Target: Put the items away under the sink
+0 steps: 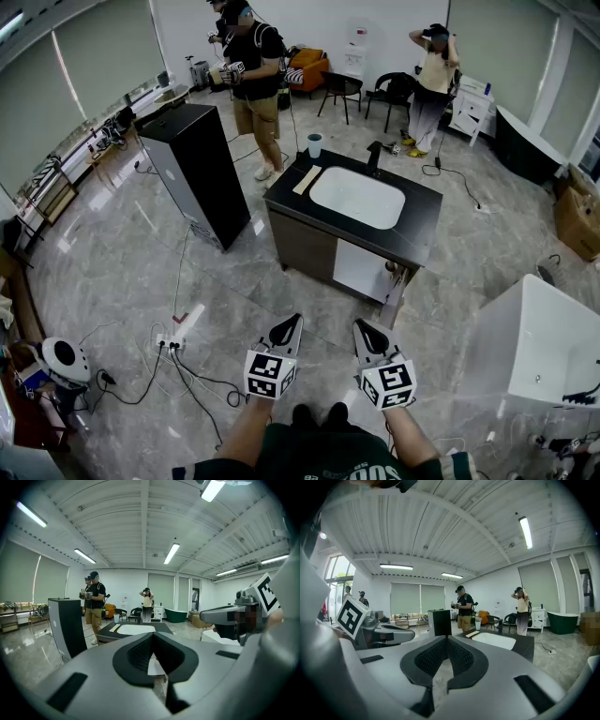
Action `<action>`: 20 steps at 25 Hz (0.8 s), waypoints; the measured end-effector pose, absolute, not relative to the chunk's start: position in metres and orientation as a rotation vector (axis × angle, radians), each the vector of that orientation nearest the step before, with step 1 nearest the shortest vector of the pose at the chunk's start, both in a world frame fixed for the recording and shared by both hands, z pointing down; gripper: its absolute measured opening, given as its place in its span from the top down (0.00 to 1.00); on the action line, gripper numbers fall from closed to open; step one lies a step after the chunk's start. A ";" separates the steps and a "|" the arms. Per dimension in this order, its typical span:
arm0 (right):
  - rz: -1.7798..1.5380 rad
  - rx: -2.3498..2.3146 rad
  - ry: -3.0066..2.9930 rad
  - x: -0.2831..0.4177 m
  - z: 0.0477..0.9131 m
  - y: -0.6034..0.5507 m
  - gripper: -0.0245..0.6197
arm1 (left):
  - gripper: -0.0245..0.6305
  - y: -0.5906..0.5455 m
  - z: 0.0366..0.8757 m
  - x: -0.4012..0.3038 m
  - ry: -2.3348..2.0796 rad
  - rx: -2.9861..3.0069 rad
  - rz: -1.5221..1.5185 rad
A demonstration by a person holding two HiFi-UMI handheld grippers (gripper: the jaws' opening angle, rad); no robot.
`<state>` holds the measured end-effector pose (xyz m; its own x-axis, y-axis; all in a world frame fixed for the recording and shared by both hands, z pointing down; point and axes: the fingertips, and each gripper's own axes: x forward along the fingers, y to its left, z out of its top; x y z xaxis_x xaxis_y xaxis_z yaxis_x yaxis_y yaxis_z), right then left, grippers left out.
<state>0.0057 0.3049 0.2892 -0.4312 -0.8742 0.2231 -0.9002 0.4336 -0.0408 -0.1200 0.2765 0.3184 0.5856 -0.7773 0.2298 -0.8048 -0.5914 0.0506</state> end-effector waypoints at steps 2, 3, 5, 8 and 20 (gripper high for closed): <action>0.248 1.572 -2.521 0.003 0.289 0.304 0.90 | 0.95 0.276 0.318 -0.122 -1.333 2.664 0.276; 0.253 1.576 -2.521 0.001 0.288 0.304 0.90 | 0.95 0.276 0.318 -0.122 -1.329 2.666 0.277; 0.254 1.588 -2.516 0.001 0.287 0.304 0.90 | 0.95 0.276 0.318 -0.123 -1.321 2.669 0.279; 0.250 1.603 -2.507 0.000 0.287 0.304 0.90 | 0.95 0.274 0.319 -0.125 -1.311 2.675 0.278; 0.275 1.617 -2.496 -0.007 0.289 0.299 0.90 | 0.95 0.266 0.317 -0.128 -1.263 2.706 0.254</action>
